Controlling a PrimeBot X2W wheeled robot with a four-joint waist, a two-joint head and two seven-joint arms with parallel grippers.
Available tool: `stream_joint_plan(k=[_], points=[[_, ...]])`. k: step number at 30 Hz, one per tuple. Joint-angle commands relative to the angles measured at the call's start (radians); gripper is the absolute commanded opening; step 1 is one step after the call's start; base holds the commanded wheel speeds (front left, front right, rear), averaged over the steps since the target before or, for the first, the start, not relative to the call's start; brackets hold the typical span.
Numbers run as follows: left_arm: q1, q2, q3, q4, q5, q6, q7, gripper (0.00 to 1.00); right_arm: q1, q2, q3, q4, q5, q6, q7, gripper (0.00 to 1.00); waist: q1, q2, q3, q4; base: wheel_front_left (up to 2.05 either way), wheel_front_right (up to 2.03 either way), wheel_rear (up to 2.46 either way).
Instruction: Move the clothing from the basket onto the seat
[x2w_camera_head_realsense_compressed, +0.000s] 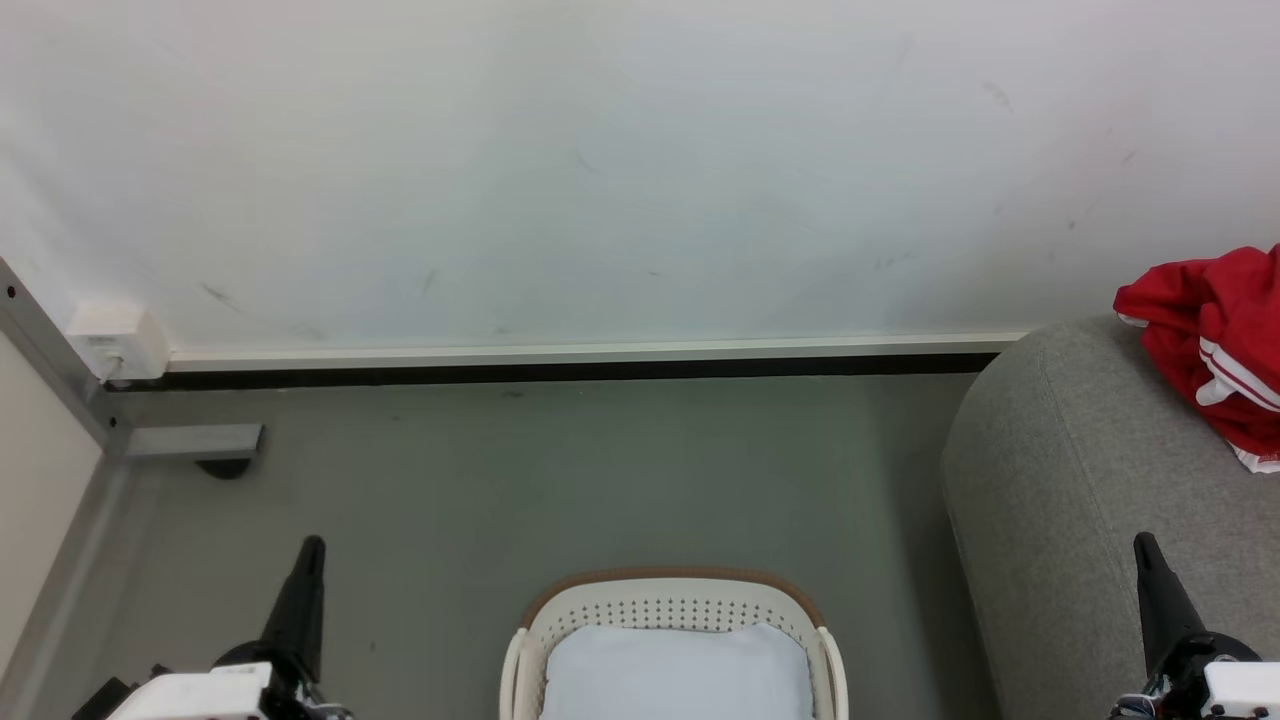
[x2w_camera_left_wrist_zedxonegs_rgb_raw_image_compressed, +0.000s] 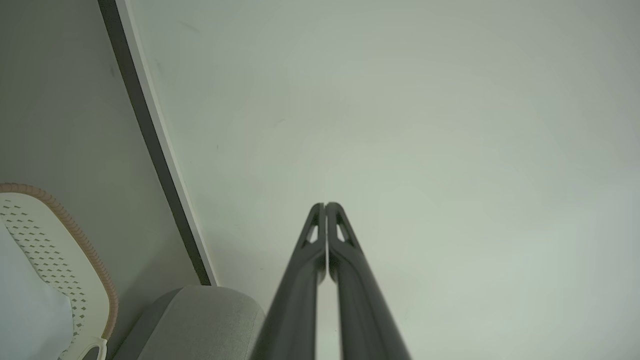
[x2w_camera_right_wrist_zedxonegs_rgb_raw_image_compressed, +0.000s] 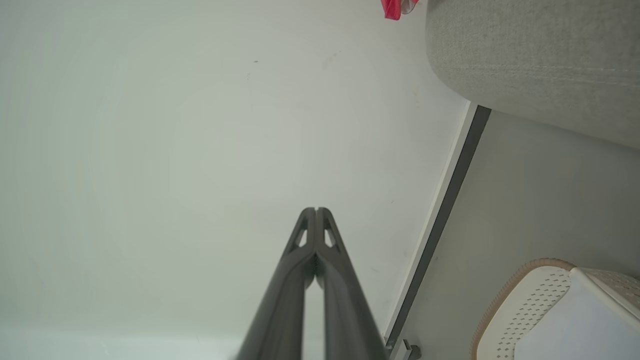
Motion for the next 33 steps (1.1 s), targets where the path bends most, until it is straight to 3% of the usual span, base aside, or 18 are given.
stream_joint_plan(k=[1, 33], points=[[-0.009, 0.001, 0.003, -0.004, -0.014, -0.001, 0.004, 0.00, -0.013, -0.008, -0.004, -0.006, 0.001, -0.002, 0.004, 0.00, -0.0001, 0.0000, 0.000, 0.000, 0.00, 0.00, 0.00], [-0.009, 0.001, 0.002, -0.004, -0.014, -0.001, 0.004, 0.00, -0.013, -0.008, -0.004, -0.006, 0.001, -0.002, 0.003, 0.00, -0.0001, 0.0000, 0.000, 0.000, 0.00, 0.00, 0.00]])
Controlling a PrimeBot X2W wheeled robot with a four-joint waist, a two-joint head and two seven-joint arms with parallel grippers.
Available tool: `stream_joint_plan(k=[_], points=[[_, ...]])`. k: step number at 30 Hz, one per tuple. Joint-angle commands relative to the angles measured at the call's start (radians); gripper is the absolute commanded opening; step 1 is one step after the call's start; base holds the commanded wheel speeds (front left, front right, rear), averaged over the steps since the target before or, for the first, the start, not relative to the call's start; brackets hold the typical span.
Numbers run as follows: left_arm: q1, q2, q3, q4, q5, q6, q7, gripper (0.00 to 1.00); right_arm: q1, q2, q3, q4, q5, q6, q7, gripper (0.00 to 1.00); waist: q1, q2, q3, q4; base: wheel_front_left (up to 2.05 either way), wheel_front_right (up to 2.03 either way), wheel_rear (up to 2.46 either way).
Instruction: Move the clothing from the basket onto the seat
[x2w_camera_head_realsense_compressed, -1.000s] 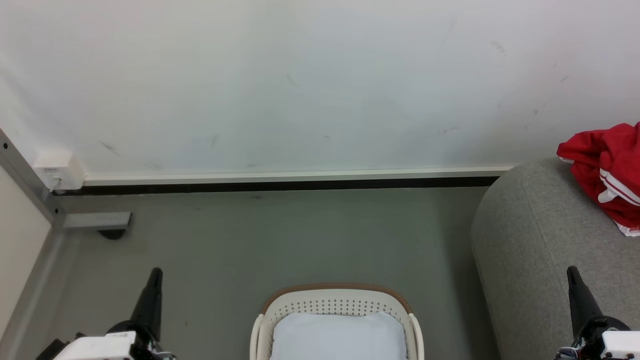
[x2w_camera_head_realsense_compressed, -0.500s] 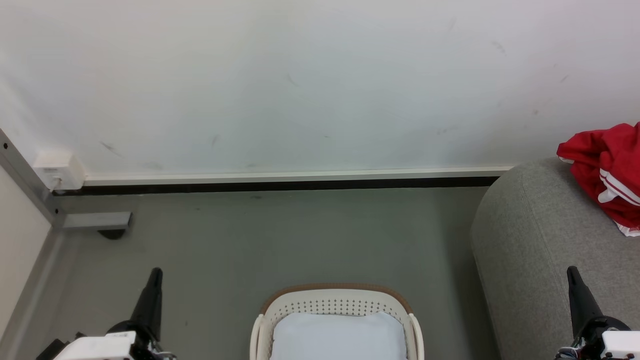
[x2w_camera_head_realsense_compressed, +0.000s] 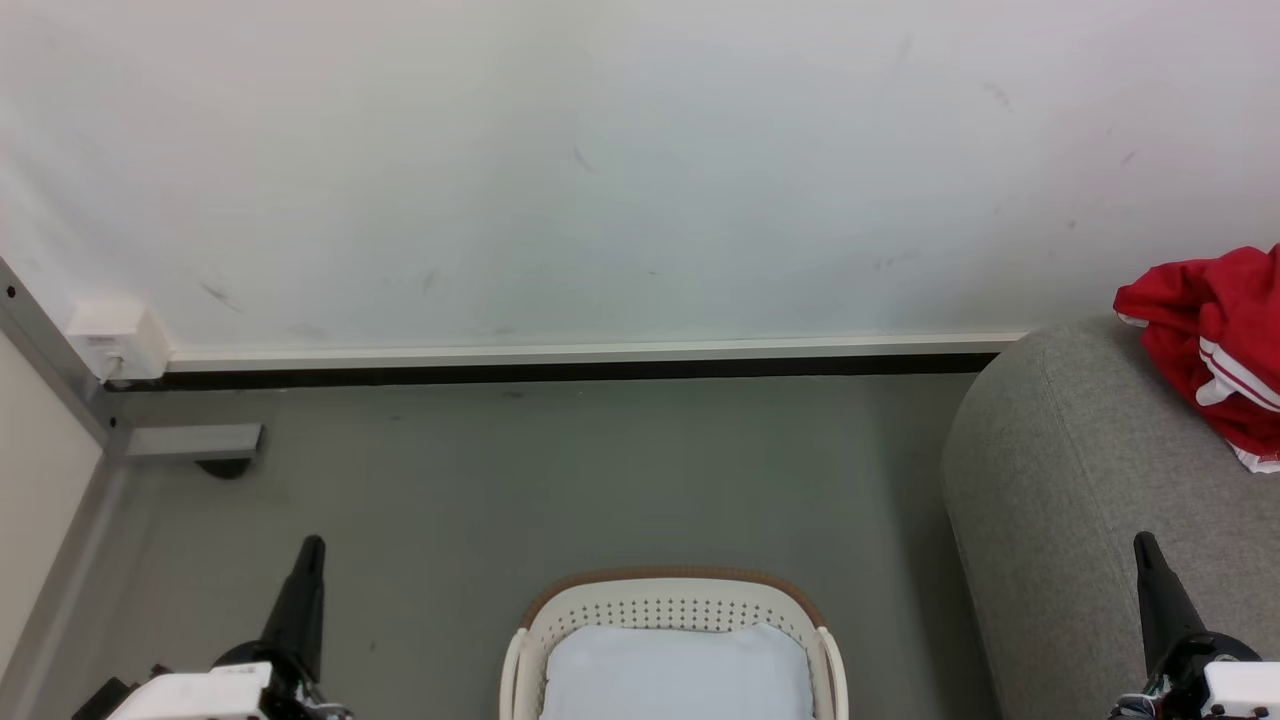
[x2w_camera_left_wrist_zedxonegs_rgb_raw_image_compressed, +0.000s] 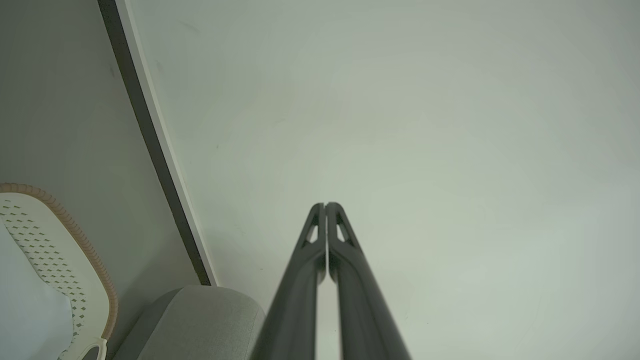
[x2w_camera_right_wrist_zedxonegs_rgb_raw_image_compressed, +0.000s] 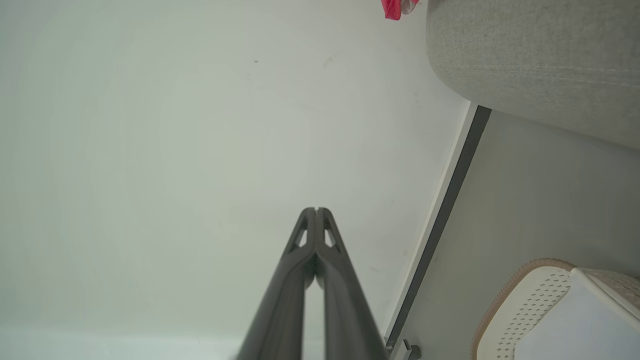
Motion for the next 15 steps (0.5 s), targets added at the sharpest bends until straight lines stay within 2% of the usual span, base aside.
stream_joint_plan(k=[1, 15], points=[[-0.009, 0.001, 0.002, -0.003, -0.014, -0.001, 0.004, 0.00, -0.013, -0.008, -0.004, -0.006, 0.001, -0.002, 0.003, 0.00, 0.0000, -0.0001, 0.000, 0.000, 0.00, 0.00, 0.00], [-0.009, 0.001, 0.002, -0.004, -0.014, -0.001, 0.004, 0.00, -0.013, -0.008, -0.004, -0.006, 0.001, -0.002, 0.003, 0.00, 0.0000, -0.0001, 0.000, 0.000, 0.00, 0.00, 0.00]])
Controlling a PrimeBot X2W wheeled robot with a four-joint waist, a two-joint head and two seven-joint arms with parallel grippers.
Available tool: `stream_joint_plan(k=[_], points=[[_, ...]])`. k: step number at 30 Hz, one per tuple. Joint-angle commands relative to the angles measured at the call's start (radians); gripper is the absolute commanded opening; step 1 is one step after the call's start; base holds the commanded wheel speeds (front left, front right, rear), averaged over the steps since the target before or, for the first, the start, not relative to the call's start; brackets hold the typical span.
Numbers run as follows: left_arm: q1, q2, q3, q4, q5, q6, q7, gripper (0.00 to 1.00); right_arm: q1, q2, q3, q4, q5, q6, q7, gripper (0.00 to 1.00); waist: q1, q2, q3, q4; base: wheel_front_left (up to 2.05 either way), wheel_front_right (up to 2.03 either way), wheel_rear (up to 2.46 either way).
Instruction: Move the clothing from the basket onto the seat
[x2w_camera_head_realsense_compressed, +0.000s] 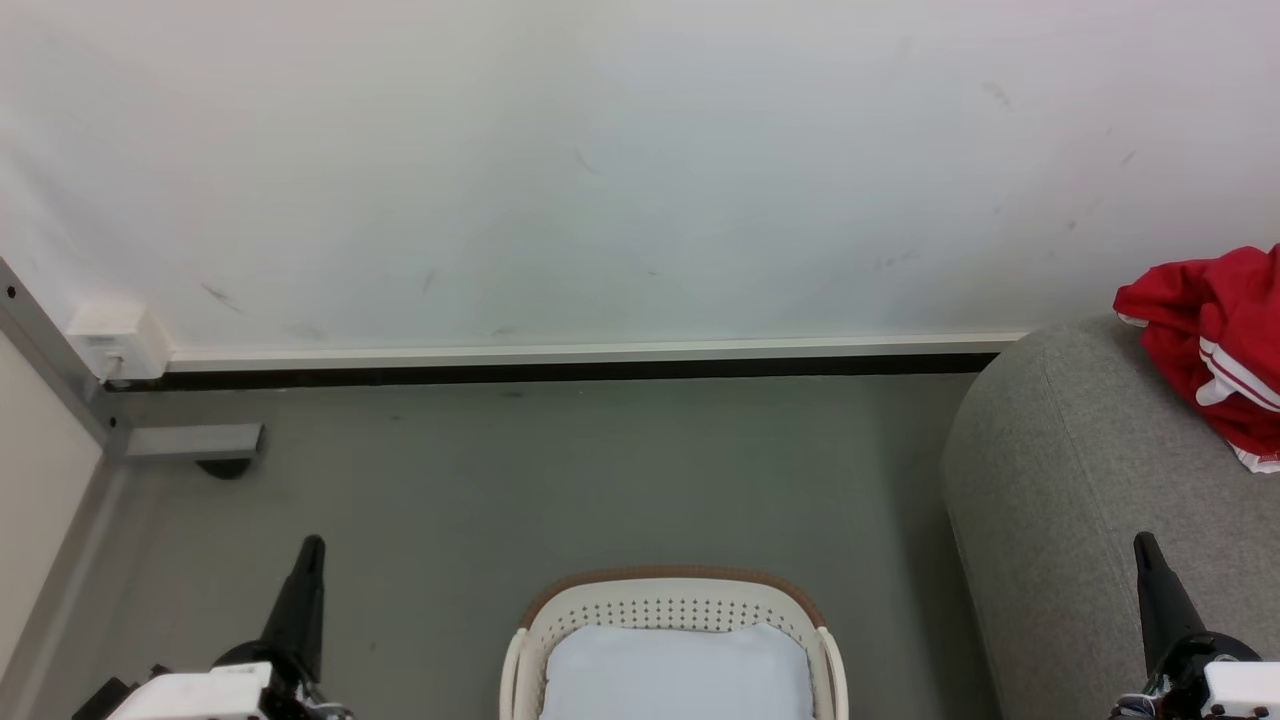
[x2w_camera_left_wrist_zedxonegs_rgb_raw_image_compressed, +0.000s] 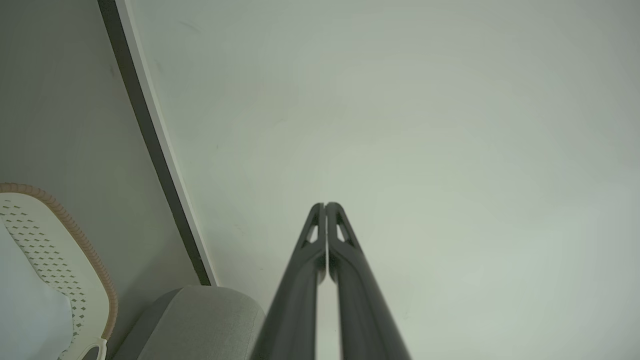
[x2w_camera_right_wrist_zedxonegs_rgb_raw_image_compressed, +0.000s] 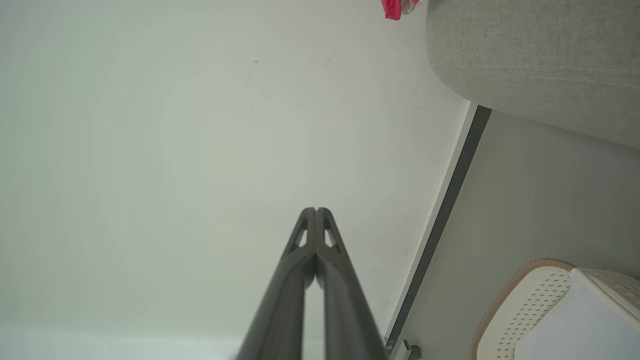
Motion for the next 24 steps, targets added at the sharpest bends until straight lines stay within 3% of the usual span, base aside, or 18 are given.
stream_joint_plan(k=[1, 24], points=[[-0.009, 0.001, 0.002, -0.004, -0.014, -0.001, 0.004, 0.00, -0.012, -0.008, -0.004, -0.006, 0.001, -0.002, 0.003, 0.00, 0.0000, -0.0001, 0.000, 0.000, 0.00, 0.00, 0.00], [-0.009, 0.001, 0.002, -0.004, -0.014, -0.001, 0.004, 0.00, -0.012, -0.008, -0.004, -0.006, 0.001, -0.002, 0.003, 0.00, 0.0000, -0.0001, 0.000, 0.000, 0.00, 0.00, 0.00]])
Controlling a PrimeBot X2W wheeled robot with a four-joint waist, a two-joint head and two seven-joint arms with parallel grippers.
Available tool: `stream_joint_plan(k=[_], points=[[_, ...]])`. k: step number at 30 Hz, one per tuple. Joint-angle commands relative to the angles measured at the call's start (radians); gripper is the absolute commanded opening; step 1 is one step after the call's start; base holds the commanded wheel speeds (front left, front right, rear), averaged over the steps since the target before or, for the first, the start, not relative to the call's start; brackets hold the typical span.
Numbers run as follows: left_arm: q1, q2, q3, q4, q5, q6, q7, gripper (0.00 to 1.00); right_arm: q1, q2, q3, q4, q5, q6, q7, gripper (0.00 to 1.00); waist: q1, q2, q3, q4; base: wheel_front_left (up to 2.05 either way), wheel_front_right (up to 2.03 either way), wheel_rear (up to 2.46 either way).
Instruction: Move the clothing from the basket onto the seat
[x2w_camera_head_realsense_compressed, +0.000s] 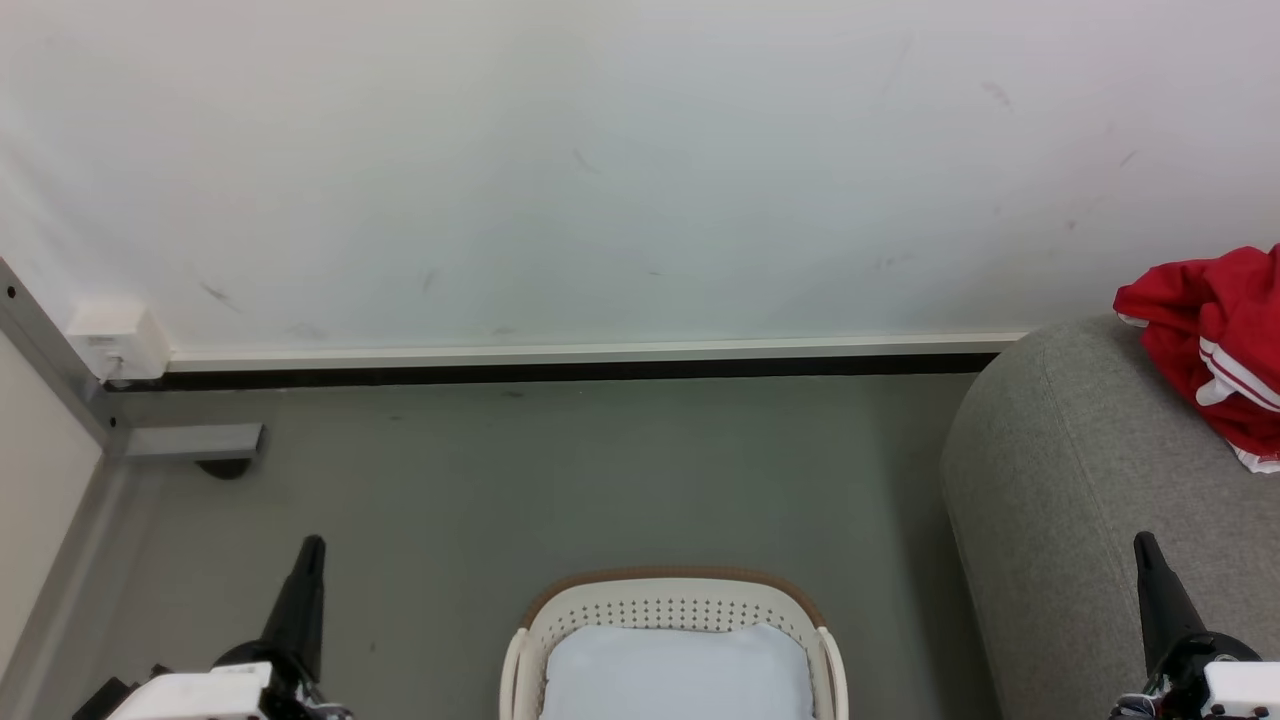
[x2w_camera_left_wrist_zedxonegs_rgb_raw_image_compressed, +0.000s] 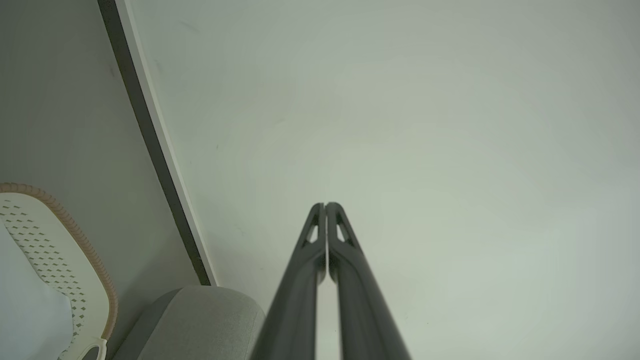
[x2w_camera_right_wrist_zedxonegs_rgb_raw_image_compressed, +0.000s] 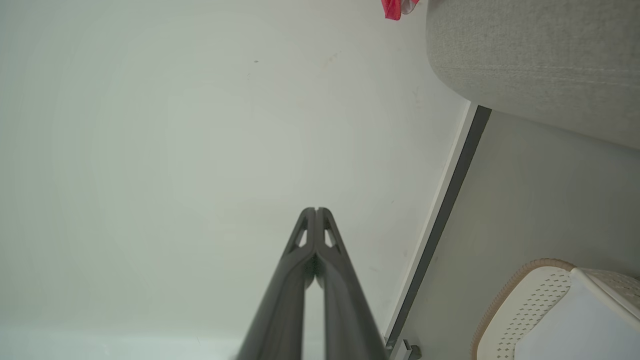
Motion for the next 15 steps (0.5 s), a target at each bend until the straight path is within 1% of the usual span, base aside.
stream_joint_plan(k=[1, 15], points=[[-0.009, 0.001, 0.002, -0.004, -0.014, -0.001, 0.004, 0.00, -0.012, -0.008, -0.004, -0.006, 0.001, -0.002, 0.003, 0.00, 0.0000, 0.0000, 0.000, 0.000, 0.00, 0.00, 0.00], [-0.008, 0.001, 0.002, -0.004, -0.014, -0.001, 0.004, 0.00, -0.012, -0.008, -0.004, -0.006, 0.001, -0.002, 0.003, 0.00, 0.0000, 0.0000, 0.000, 0.000, 0.00, 0.00, 0.00]])
